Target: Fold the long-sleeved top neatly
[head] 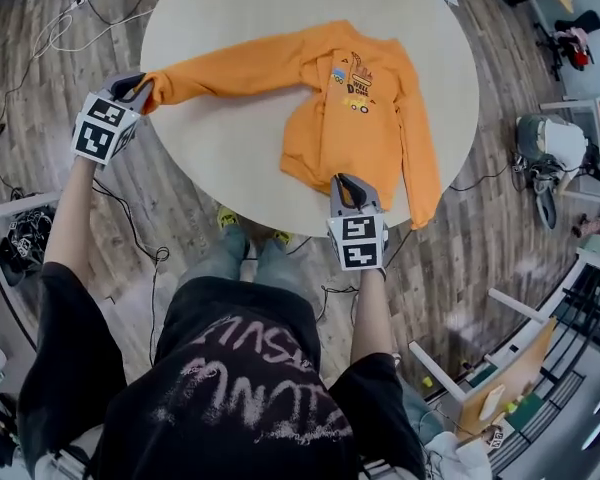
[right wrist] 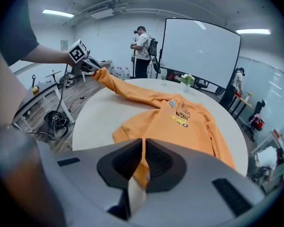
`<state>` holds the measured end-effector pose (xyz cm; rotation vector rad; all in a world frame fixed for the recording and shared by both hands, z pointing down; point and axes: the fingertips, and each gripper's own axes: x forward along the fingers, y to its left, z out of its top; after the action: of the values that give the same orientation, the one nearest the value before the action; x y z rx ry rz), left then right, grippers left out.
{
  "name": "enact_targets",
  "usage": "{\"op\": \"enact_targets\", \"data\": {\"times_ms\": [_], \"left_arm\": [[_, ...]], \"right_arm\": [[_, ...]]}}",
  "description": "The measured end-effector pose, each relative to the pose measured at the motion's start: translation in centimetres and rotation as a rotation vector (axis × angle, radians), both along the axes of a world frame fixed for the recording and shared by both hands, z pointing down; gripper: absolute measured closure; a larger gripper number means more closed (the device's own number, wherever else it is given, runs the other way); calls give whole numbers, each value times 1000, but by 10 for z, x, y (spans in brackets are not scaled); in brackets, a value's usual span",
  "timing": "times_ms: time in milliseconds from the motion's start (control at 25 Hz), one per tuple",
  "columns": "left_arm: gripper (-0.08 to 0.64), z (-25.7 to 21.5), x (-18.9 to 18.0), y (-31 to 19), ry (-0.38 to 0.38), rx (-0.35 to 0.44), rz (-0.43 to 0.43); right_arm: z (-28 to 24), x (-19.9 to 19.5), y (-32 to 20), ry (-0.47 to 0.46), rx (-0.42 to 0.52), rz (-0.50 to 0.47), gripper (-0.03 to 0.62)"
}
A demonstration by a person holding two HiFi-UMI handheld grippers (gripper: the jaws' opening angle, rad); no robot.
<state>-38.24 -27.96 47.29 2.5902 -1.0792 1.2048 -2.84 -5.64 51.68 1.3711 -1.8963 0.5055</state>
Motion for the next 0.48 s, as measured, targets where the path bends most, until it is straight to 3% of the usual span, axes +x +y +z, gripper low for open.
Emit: {"op": "enact_targets", "data": {"times_ms": [480], "left_arm": [[494, 14, -52, -81, -125, 1, -71]], "right_arm": [[36, -61, -6, -21, -123, -103, 491]]}}
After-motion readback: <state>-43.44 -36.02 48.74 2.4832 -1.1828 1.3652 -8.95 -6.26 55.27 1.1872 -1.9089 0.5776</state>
